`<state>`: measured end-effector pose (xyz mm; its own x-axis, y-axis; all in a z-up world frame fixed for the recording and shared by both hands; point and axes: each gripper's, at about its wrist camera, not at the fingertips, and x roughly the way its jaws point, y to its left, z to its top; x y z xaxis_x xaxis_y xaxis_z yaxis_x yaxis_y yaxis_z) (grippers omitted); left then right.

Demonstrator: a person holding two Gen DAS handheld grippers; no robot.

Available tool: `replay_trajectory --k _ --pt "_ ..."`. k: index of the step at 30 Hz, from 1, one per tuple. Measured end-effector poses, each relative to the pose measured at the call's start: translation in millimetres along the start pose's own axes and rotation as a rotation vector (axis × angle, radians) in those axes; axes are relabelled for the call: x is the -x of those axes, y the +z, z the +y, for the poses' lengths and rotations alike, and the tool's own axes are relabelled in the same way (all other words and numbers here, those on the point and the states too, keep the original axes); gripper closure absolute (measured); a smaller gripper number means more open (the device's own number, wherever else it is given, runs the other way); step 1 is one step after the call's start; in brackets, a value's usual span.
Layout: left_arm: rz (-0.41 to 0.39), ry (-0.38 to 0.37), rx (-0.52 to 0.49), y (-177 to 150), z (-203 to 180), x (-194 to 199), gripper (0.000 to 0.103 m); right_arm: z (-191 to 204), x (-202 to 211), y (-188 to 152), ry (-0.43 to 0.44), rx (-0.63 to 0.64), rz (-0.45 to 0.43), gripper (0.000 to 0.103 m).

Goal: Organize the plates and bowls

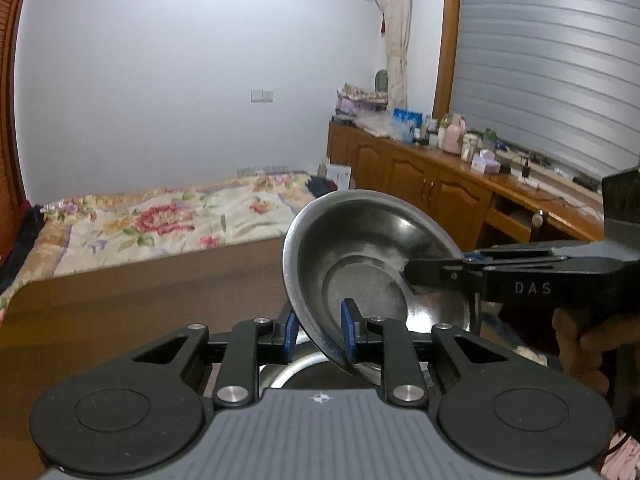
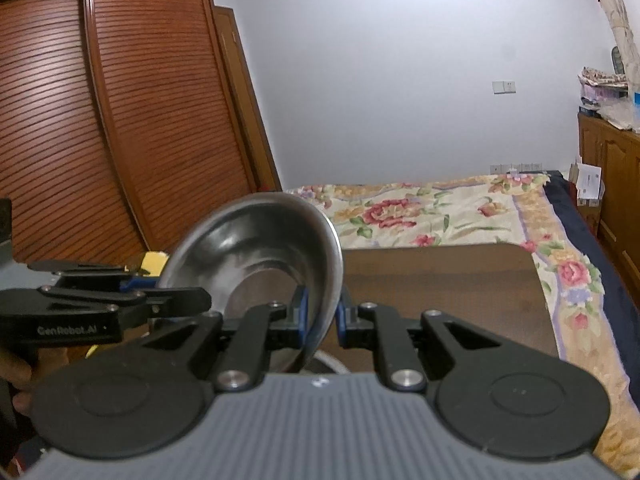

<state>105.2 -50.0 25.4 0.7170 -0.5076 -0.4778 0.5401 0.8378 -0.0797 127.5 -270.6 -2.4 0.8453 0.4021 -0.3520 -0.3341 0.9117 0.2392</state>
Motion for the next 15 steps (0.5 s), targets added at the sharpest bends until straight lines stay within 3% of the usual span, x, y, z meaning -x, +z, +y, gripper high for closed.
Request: replay_trajectory --k 15 --pt "0.119 0.013 0.007 -46 5 -12 0.079 8 -13 -45 -0.009 -0.007 0.087 0.087"
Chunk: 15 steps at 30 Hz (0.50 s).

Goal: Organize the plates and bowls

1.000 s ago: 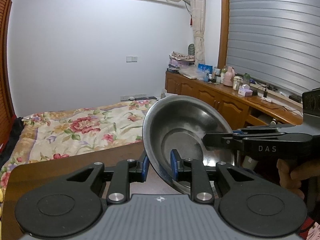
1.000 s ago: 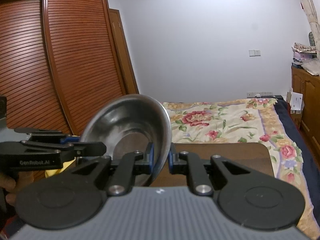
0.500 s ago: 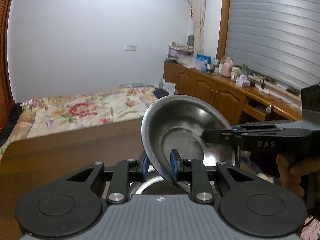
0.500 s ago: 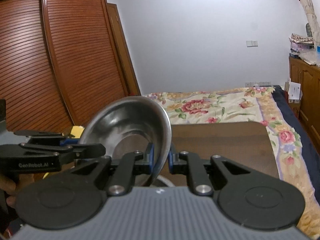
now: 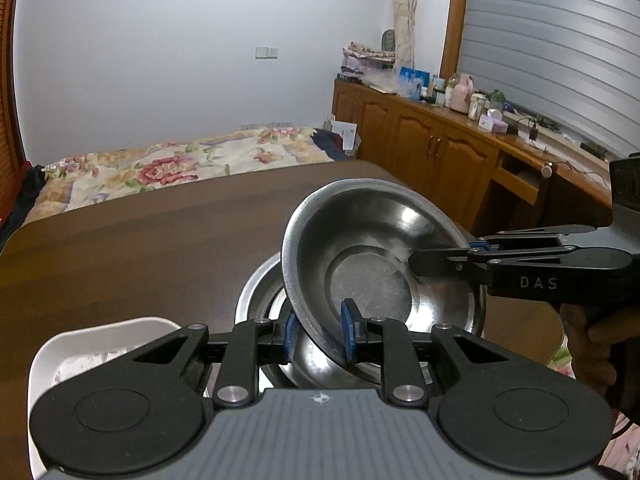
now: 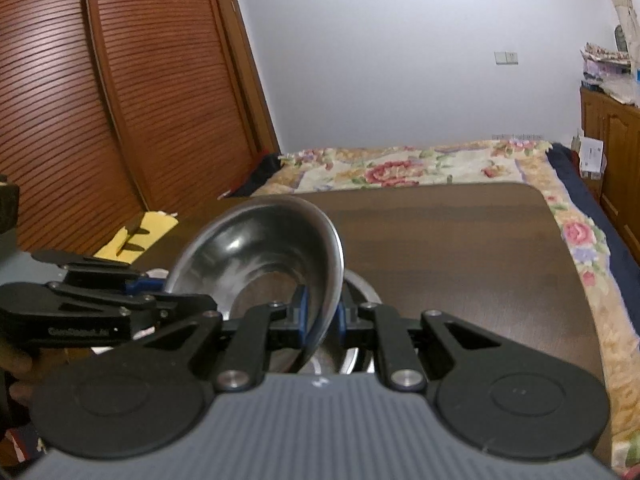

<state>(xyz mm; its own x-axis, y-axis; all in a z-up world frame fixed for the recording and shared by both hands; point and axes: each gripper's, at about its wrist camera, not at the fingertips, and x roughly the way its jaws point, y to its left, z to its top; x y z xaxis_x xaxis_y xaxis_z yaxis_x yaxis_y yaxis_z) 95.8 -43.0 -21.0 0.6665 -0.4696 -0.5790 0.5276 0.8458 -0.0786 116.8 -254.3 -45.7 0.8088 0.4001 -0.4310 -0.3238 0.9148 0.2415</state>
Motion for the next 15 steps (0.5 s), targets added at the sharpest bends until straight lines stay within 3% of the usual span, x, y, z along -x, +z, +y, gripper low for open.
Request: replay_trajectory --k 7,15 --pt "0.024 -0.003 0.012 -6 4 -4 0.079 1 -5 -9 -0.011 -0.019 0.006 0.087" --pt "0.038 0.039 -0.013 -9 1 -13 0.079 12 -10 -15 -0.06 0.047 0.005 0.087"
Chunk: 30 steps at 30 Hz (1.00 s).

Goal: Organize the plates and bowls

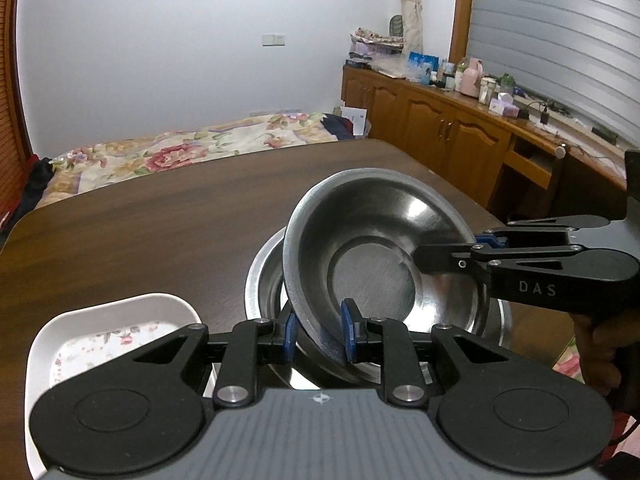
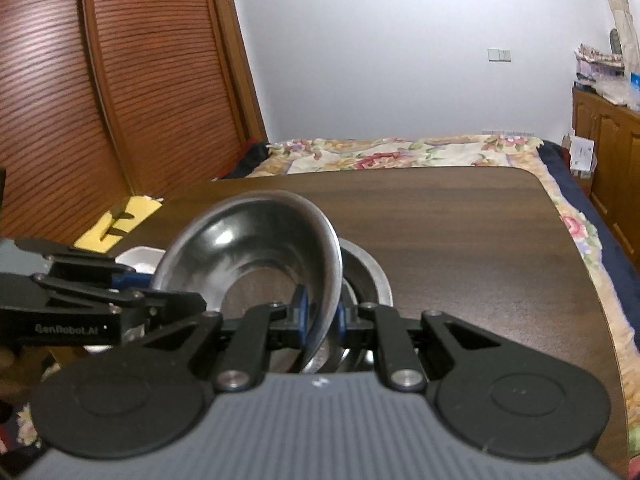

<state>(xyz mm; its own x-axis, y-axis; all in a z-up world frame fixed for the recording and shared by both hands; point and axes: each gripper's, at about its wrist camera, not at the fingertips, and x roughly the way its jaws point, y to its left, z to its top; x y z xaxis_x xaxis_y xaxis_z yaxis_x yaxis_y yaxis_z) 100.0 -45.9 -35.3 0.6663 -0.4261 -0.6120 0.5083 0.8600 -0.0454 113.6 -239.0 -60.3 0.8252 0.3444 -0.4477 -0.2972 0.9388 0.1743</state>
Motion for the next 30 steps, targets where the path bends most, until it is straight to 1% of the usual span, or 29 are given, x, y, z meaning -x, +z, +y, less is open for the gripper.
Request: replay_trajectory --k 3,6,14,18,23,27,30 --pt "0.006 0.007 -0.001 -3 2 -2 0.079 0 -1 -3 -0.015 0.027 0.002 0.087" --pt "-0.003 0.011 0.0 -4 3 -2 0.079 1 -2 -5 -0.024 0.044 -0.006 0.087" --pt "-0.025 0.005 0.035 -9 5 0 0.079 2 -1 -6 -0.049 0.049 -0.028 0.087" --pt "-0.04 0.017 0.043 -13 5 1 0.079 2 -4 -7 -0.063 0.063 -0.042 0.087" --pt "-0.038 0.028 0.047 -12 2 4 0.079 5 -6 -7 -0.082 0.096 -0.044 0.085" --pt "-0.034 0.035 0.045 -12 0 7 0.079 5 -7 -6 -0.082 0.1 -0.057 0.085" --pt "-0.041 0.042 0.048 -9 0 10 0.079 1 -8 -6 -0.06 0.066 -0.065 0.084"
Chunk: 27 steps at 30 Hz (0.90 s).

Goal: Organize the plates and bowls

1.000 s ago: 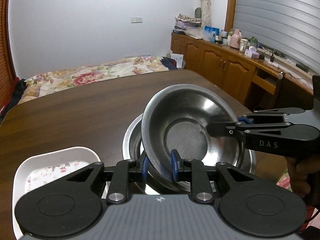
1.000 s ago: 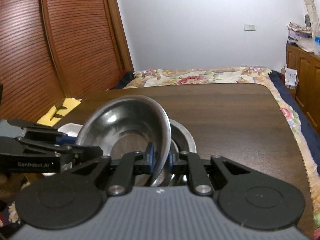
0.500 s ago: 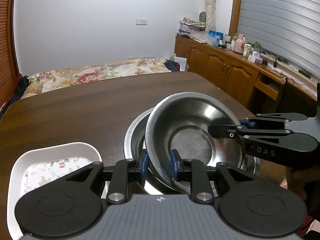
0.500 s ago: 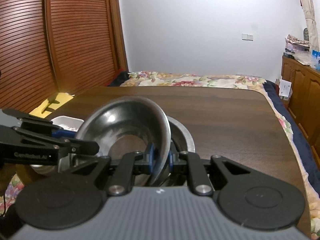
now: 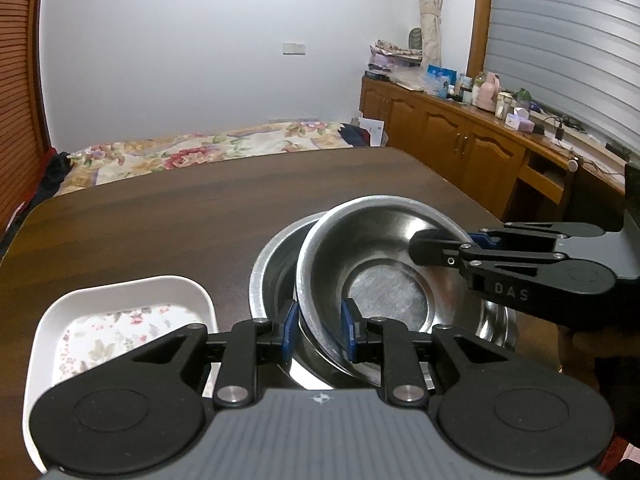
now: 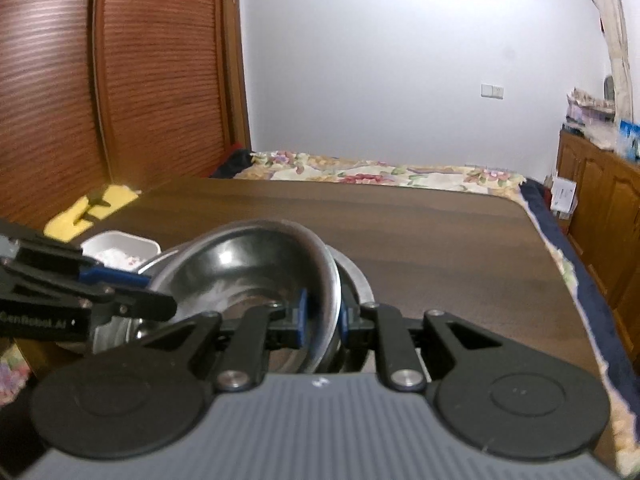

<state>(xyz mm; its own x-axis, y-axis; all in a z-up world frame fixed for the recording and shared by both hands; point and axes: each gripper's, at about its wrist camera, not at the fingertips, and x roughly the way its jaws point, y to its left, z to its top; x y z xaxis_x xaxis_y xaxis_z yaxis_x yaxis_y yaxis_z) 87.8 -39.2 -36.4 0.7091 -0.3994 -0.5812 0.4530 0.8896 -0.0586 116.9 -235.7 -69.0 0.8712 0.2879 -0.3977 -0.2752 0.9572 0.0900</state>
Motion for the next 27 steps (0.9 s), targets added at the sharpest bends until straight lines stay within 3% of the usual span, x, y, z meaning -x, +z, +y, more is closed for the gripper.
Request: replay_trajectory --k 12,15,19,22,27 --pt "-0.066 0.015 0.009 0 1 12 0.075 2 8 1 -0.012 0.013 -0.047 0.073" --pt "-0.076 0.022 0.01 -2 3 13 0.066 1 15 1 -0.019 0.001 -0.065 0.07" --pt "-0.1 0.046 0.008 -4 4 14 0.041 -3 20 -1 -0.025 -0.022 -0.08 0.045" --pt "-0.113 0.067 0.006 -7 3 13 0.023 -4 20 -4 -0.033 -0.019 -0.079 0.042" --pt "-0.12 0.082 0.01 -15 2 7 0.019 -2 15 -10 -0.037 -0.028 -0.071 0.031"
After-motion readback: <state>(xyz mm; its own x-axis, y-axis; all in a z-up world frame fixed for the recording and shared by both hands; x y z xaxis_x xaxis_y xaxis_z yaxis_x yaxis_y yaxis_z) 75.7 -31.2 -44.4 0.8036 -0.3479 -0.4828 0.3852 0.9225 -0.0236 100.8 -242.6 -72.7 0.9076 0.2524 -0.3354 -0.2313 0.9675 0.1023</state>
